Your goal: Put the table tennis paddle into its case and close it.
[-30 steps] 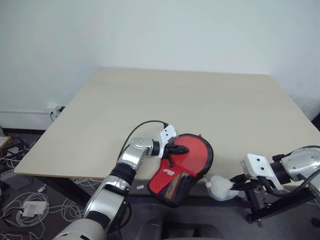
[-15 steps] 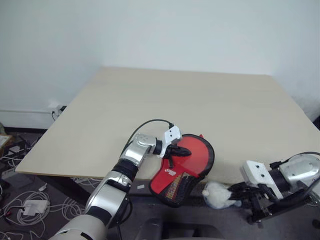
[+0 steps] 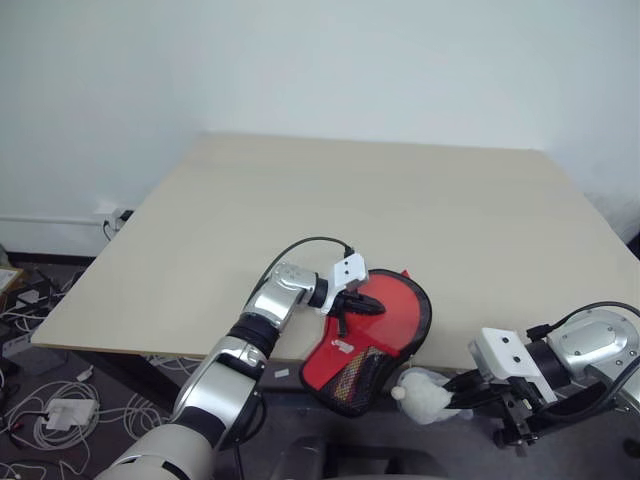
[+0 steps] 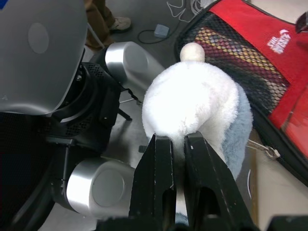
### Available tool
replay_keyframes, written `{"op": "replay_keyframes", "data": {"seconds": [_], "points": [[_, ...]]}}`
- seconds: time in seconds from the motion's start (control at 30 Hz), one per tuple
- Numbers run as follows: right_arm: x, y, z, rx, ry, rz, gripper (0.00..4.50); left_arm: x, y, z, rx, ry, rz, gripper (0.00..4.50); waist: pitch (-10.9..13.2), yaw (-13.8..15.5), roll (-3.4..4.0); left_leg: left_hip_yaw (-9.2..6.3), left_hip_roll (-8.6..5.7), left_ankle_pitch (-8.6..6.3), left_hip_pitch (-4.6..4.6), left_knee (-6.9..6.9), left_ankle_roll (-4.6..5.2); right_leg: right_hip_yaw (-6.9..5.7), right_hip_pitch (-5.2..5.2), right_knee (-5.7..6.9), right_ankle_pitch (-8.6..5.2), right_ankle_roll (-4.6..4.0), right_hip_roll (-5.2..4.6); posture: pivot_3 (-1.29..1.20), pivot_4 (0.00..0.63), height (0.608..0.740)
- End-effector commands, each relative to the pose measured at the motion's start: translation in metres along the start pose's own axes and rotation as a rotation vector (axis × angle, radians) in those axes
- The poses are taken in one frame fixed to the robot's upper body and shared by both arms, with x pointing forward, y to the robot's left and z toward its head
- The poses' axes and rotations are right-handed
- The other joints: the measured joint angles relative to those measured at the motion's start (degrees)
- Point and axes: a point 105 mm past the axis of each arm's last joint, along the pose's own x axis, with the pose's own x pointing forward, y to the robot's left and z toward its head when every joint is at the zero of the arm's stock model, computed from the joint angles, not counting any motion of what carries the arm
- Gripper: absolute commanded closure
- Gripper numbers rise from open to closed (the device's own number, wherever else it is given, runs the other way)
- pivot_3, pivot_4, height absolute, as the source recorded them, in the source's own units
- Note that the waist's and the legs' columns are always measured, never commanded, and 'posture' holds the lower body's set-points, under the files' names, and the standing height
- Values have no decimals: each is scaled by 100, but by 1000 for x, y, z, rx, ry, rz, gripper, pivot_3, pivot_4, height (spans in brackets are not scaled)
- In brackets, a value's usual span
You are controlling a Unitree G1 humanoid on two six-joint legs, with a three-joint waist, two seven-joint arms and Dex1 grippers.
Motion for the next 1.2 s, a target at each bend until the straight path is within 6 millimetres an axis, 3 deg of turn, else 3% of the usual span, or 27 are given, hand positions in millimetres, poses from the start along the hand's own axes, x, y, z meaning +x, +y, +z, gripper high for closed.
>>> {"op": "replay_keyframes", "data": {"seconds": [0.03, 0.53, 0.6, 0.77, 0.87, 1.2], "points": [[6, 20, 11, -37, -28, 107, 4490, 9, -11, -21, -37, 85, -49, 4500, 0, 25, 0, 1, 0, 0, 0, 0, 0, -3, 0, 0, 0, 0, -2, 0, 0, 707], [10, 61, 21, -42, -57, 257, 4490, 10, -12, -21, -41, 82, -50, 4500, 0, 123, -1, 3, -1, -7, -3, 5, 8, -7, 2, -9, 0, 1, -6, 0, 0, 707], [11, 59, 22, -50, -59, 237, 4490, 10, -11, -20, -40, 81, -49, 4500, 0, 128, -1, 2, -1, -9, -6, 10, 12, -9, 2, -9, 0, 1, -7, 0, 0, 707], [13, 6, 7, -57, -8, -19, 4490, 11, -11, -19, -40, 78, -47, 4500, -2, 107, -8, 6, -1, -12, -8, 22, 16, -48, 4, -8, 3, 5, -38, 0, 0, 707], [15, -10, 9, -51, -24, -78, 4490, 11, -12, -19, -40, 79, -53, 4500, -1, 102, -9, 5, -1, -11, -8, 32, 15, -81, 9, -7, 12, 19, -58, 0, 0, 707], [43, 17, 24, -50, -97, 28, 4490, 12, -17, -16, -41, 80, -85, 4500, -2, 99, -9, 4, -1, -11, -8, 36, 15, -129, 9, -6, 17, 29, -88, 0, 0, 707]]}}
